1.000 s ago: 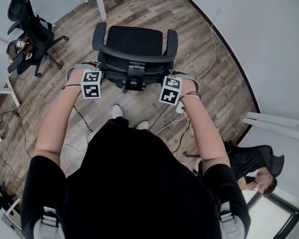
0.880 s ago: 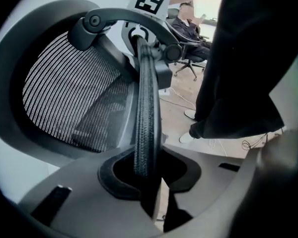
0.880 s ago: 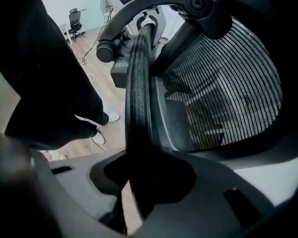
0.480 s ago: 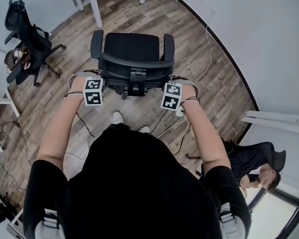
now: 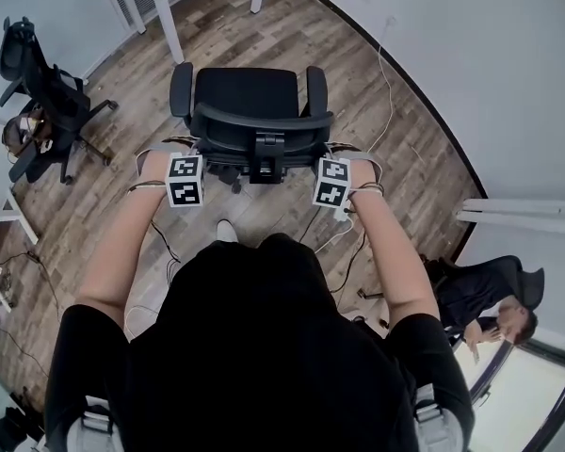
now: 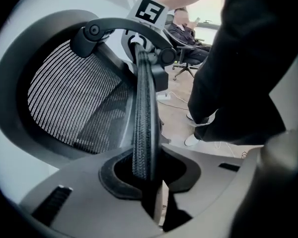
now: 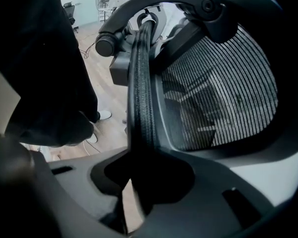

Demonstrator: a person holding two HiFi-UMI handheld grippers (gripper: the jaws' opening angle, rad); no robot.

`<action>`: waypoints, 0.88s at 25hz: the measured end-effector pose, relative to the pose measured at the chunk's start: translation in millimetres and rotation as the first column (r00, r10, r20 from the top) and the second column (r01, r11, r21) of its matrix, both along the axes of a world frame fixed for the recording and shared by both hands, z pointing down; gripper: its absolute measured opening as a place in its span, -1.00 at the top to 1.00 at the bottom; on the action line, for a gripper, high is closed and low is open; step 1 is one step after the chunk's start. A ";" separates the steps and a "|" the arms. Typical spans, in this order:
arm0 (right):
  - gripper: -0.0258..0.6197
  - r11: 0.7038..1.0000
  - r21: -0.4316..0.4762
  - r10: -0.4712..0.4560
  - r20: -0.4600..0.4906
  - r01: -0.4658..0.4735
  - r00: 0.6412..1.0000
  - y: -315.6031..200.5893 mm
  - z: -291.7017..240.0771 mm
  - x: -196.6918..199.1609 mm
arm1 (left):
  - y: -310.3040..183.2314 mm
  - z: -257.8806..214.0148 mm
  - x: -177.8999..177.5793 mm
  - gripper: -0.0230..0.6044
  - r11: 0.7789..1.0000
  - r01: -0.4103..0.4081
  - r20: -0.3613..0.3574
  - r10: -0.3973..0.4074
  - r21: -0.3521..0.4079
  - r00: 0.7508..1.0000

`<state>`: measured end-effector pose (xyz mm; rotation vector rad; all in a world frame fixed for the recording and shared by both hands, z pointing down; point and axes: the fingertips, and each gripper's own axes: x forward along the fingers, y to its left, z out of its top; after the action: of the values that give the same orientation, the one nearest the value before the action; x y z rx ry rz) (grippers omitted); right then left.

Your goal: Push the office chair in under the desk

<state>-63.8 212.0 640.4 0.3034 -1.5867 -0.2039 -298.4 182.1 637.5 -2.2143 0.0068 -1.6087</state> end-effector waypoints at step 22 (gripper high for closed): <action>0.63 0.998 0.005 -0.067 0.025 0.067 0.997 -144.8 -6.1 60.9 | -132.4 -2.7 59.8 0.69 0.994 0.080 0.024 -0.078 -0.068 0.997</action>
<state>-2.9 67.2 634.3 0.2571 -1.6233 -0.2565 -238.6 49.7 634.9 -2.2747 0.0339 -1.6990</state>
